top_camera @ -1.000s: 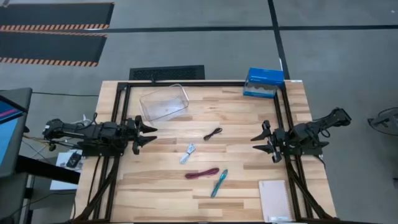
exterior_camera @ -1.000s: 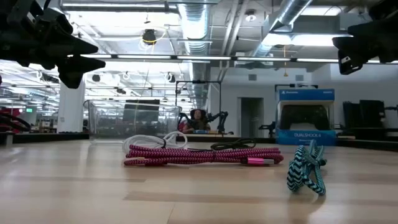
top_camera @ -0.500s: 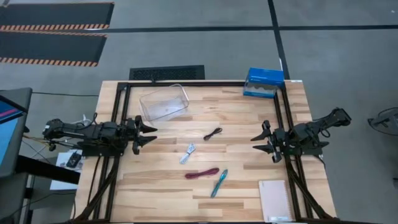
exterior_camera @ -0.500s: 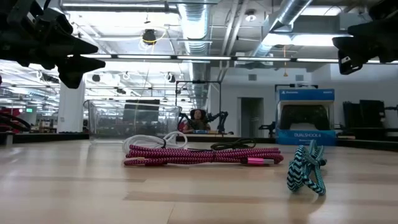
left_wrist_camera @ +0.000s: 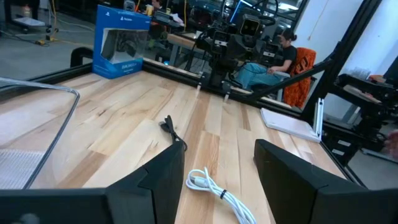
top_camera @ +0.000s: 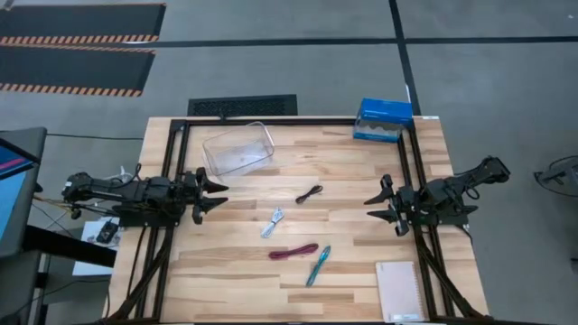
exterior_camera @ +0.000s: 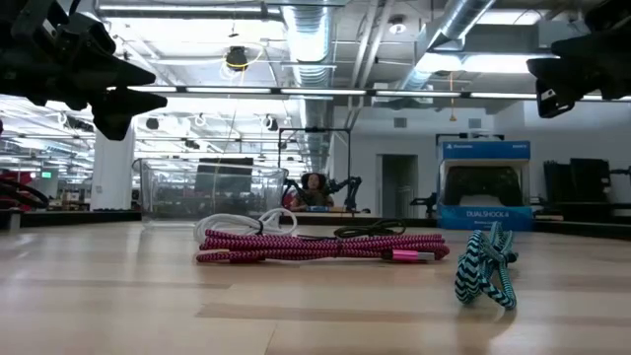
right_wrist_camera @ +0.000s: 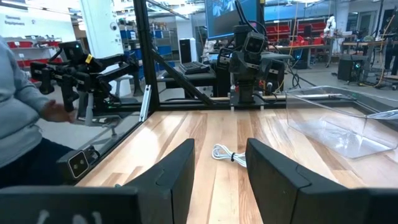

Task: Pick and place USB-C Cables

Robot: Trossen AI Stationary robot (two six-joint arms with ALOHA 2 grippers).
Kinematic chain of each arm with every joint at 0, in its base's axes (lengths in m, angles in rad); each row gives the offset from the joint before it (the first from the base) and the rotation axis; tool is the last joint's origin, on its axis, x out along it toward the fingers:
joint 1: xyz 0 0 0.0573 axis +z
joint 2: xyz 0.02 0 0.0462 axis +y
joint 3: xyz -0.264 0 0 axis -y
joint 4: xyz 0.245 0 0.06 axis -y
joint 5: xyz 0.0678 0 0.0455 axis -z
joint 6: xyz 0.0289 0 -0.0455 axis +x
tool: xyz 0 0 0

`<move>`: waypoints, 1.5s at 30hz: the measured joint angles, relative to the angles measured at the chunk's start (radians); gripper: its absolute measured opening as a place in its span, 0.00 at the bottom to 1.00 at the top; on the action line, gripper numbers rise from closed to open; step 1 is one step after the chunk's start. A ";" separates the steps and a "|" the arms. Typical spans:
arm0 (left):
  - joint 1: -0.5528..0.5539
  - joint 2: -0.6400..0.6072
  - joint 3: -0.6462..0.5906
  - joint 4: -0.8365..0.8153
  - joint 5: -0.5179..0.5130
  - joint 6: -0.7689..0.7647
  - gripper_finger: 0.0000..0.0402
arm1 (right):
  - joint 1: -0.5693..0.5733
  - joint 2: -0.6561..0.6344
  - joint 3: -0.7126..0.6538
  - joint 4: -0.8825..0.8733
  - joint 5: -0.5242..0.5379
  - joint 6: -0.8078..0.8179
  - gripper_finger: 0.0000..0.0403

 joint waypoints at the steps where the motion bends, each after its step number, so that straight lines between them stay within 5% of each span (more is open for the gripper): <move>1: 0.000 0.000 0.000 0.005 -0.016 0.015 0.46 | 0.000 0.000 0.000 0.004 0.000 0.000 0.42; 15: 0.000 0.000 0.000 0.004 -0.067 0.007 0.46 | 0.000 -0.001 -0.003 0.078 0.001 0.013 0.42; 24: 0.000 0.000 0.000 0.005 -0.079 -0.113 0.46 | 0.000 -0.001 -0.002 0.203 0.002 0.292 0.42; 28: 0.000 0.000 0.000 0.007 -0.081 -0.158 0.46 | 0.000 -0.001 -0.002 0.215 0.007 0.293 0.42; 35: 0.000 0.000 0.000 0.016 -0.082 -0.257 0.46 | 0.000 0.000 -0.001 0.202 0.211 0.289 0.42; 45: 0.000 0.000 0.000 0.070 -0.054 -0.279 0.46 | 0.010 0.014 -0.001 0.185 0.184 0.401 0.42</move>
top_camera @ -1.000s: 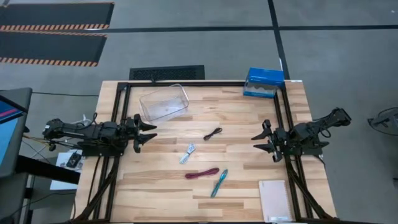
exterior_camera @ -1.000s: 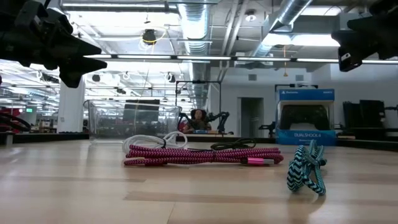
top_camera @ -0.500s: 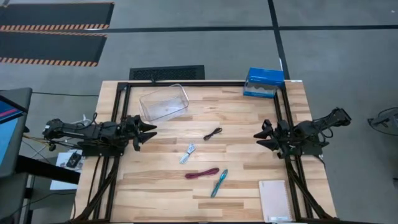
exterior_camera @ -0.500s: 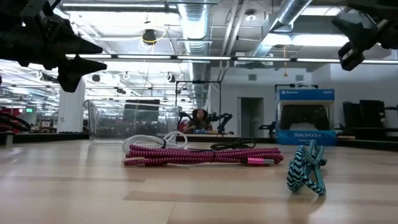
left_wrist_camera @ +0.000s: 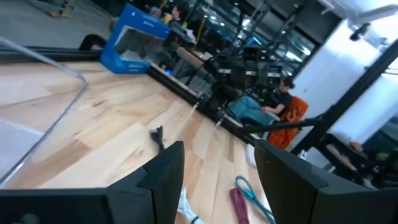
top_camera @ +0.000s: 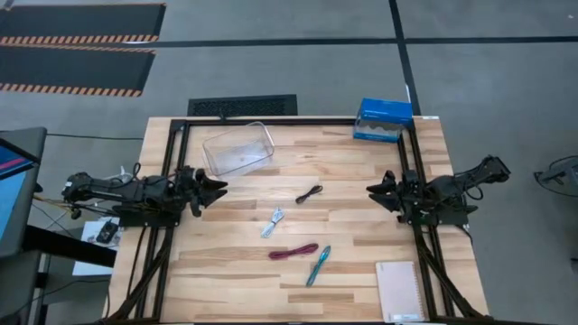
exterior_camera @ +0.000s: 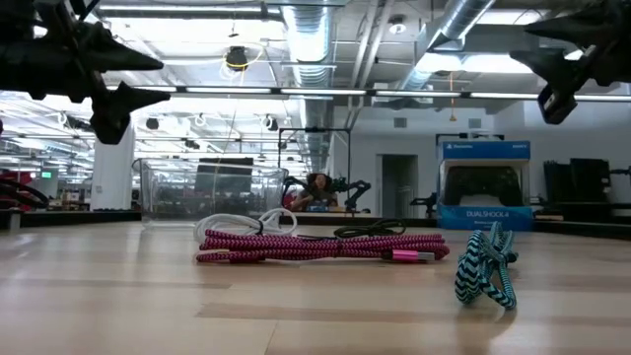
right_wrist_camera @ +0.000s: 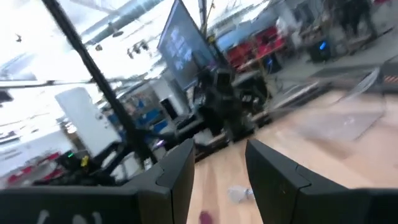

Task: Pick and place USB-C Cables
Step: Put the black charger cable into the transparent bin

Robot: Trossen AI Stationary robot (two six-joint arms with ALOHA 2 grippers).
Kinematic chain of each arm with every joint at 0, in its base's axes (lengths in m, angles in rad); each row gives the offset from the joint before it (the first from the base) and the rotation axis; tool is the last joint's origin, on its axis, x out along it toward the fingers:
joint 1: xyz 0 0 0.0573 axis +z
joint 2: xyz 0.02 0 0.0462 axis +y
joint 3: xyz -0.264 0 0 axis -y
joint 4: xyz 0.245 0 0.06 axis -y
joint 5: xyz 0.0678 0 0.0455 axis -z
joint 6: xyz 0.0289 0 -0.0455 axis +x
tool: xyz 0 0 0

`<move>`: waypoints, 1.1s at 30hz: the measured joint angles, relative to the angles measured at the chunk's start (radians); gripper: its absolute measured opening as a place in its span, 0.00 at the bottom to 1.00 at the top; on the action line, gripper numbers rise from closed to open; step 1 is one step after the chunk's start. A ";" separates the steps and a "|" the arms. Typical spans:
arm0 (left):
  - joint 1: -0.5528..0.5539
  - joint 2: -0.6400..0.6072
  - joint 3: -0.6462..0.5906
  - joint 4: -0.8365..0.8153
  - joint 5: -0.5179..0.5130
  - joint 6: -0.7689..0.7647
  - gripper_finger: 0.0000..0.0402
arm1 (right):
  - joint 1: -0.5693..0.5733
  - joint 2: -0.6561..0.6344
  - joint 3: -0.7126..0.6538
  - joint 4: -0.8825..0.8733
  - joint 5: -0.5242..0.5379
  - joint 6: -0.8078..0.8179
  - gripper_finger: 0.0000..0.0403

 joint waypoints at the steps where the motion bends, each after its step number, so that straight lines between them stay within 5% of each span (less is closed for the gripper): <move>1: 0.000 0.000 0.000 0.002 0.014 0.010 0.46 | 0.006 0.010 0.000 -0.016 -0.002 0.020 0.42; 10: 0.000 0.000 0.000 0.002 0.051 0.067 0.46 | 0.046 0.204 0.000 0.066 0.047 0.166 0.42; 18: 0.000 0.000 0.000 0.001 -0.104 0.093 0.46 | 0.070 0.381 0.001 0.109 0.052 0.247 0.42; 22: 0.000 0.000 0.000 0.001 -0.074 0.040 0.46 | 0.093 0.502 0.001 0.165 0.105 0.301 0.42; 33: 0.000 0.000 0.000 0.092 0.041 0.051 0.46 | 0.107 0.823 0.012 0.658 0.106 0.040 0.42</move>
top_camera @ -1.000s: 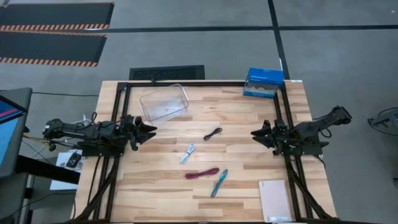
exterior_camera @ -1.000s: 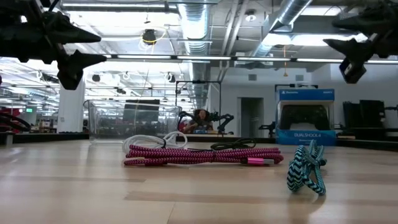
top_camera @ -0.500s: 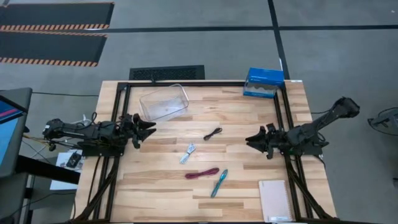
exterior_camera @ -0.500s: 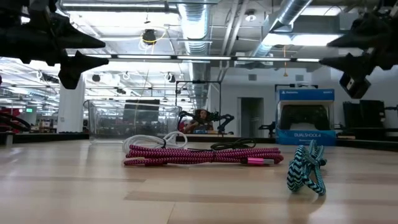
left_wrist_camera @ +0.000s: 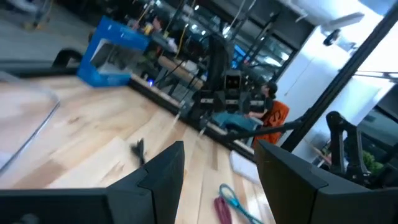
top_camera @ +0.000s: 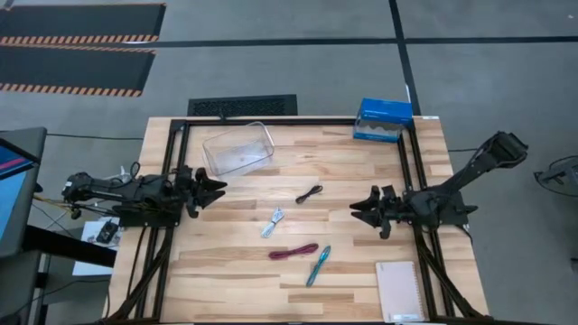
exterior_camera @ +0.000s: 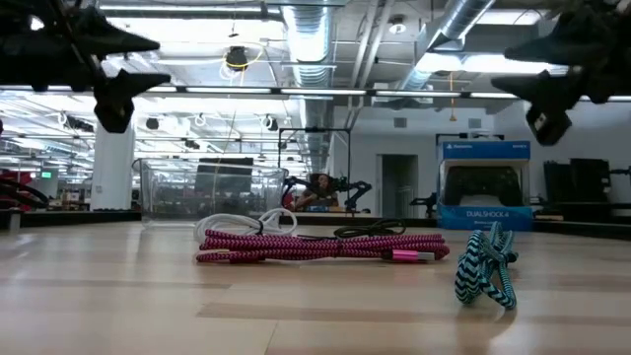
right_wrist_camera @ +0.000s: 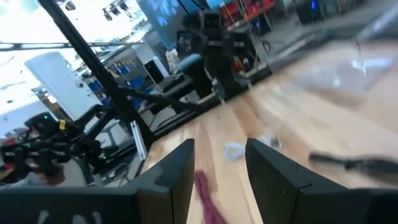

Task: Pick and place USB-C Cables
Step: Put the black charger cable into the transparent bin

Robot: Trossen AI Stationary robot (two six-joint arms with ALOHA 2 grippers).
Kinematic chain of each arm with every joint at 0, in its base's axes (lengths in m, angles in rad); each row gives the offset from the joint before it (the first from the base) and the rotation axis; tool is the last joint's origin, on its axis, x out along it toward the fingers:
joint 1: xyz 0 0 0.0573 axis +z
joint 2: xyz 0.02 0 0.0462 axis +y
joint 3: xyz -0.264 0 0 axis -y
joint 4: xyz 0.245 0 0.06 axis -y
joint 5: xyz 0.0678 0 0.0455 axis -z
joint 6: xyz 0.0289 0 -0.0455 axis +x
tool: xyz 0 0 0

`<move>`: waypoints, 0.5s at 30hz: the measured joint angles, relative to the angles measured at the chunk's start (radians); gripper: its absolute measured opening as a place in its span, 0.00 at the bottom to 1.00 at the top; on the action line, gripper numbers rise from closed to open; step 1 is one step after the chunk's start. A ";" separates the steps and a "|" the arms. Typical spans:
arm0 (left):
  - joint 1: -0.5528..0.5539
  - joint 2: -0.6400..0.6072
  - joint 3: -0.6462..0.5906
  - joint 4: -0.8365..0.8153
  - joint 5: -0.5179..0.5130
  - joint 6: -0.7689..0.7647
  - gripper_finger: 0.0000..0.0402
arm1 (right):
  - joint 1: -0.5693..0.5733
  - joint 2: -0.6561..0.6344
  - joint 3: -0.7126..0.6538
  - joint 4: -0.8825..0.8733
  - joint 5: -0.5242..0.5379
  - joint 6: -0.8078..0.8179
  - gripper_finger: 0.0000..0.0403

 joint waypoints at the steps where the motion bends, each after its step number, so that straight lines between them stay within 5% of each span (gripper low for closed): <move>1: 0.000 0.000 0.000 0.017 0.008 0.016 0.46 | -0.003 0.020 0.013 0.015 0.000 -0.031 0.42; 11: 0.000 0.000 0.000 0.149 -0.021 0.089 0.46 | -0.128 0.133 0.226 0.001 0.009 -0.448 0.42; 15: 0.000 0.000 0.000 0.205 -0.043 0.089 0.46 | -0.204 0.139 0.341 -0.112 0.111 -0.545 0.42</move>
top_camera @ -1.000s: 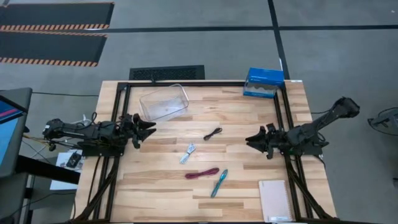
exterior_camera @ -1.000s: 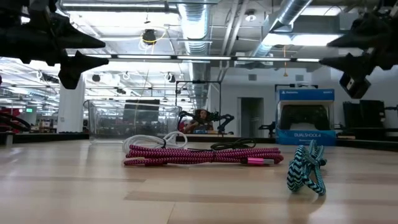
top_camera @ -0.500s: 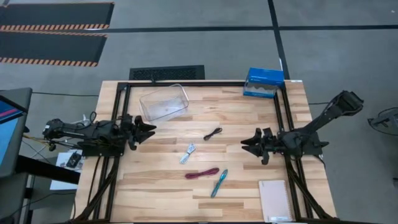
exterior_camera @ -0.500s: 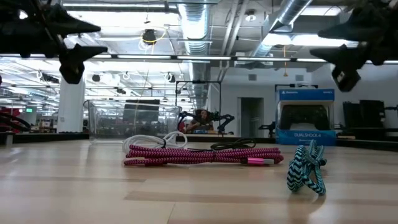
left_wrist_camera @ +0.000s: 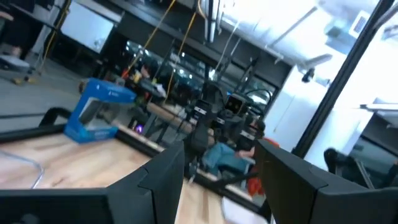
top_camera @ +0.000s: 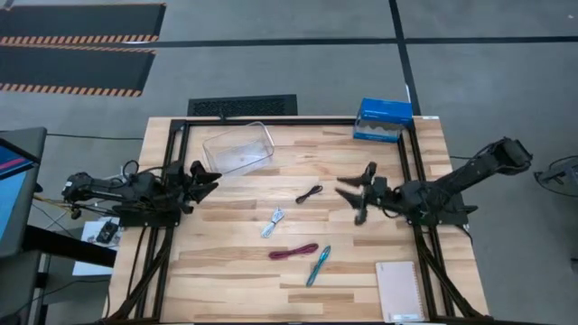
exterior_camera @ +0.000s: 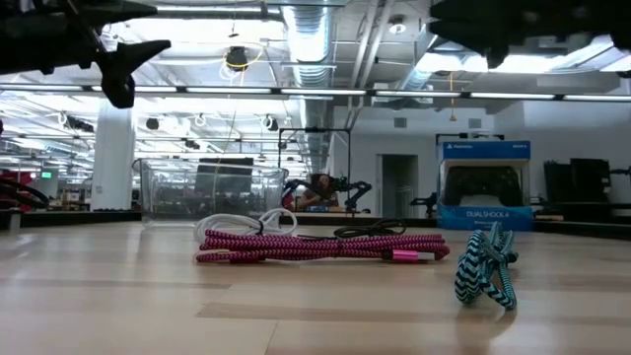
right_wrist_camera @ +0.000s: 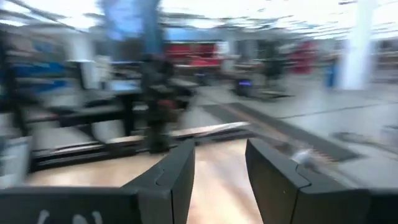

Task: Pick and place USB-C Cables
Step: Put the black charger cable into the transparent bin

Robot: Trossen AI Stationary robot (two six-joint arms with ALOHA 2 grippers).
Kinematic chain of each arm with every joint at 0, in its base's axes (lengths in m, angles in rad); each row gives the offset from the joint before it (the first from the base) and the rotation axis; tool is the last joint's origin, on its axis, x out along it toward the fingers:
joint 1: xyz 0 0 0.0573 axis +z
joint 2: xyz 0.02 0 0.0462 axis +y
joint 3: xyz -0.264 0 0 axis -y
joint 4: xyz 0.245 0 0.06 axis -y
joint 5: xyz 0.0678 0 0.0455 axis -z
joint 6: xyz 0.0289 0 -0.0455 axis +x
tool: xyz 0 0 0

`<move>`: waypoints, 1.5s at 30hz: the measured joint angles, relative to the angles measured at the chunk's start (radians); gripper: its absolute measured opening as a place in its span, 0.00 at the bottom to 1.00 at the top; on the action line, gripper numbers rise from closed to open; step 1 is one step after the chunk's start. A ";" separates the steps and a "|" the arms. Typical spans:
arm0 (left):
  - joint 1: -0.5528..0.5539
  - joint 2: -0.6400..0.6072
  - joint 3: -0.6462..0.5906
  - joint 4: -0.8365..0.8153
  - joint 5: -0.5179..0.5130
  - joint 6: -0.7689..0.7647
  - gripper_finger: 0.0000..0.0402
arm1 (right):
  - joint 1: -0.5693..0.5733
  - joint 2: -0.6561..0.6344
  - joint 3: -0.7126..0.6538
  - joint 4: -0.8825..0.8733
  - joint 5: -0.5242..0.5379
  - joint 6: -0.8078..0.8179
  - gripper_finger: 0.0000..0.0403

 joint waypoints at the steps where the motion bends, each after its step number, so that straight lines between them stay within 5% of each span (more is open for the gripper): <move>1: 0.000 0.000 0.000 0.010 -0.001 0.000 0.46 | -0.023 -0.002 0.034 -0.057 0.025 0.000 0.42; 9: 0.000 0.003 0.038 0.047 -0.054 0.003 0.46 | -0.137 0.002 0.302 -0.762 0.039 0.208 0.42; 16: 0.000 0.123 0.179 -0.003 -0.078 0.032 0.46 | -0.129 -0.004 0.434 -1.062 -0.030 0.305 0.42; 23: 0.000 0.410 0.328 -0.036 -0.012 0.061 0.49 | -0.128 0.009 0.456 -1.145 -0.080 0.347 0.46; 32: 0.000 0.701 0.544 -0.148 0.022 0.167 0.64 | -0.128 0.162 0.455 -1.210 -0.123 0.341 0.67; 40: 0.000 0.705 0.693 -0.544 0.034 0.230 0.66 | -0.163 0.334 0.455 -1.188 -0.205 0.160 0.68; 45: 0.000 0.538 0.649 -0.558 0.001 0.273 0.65 | -0.252 0.406 0.455 -1.112 -0.363 0.059 0.68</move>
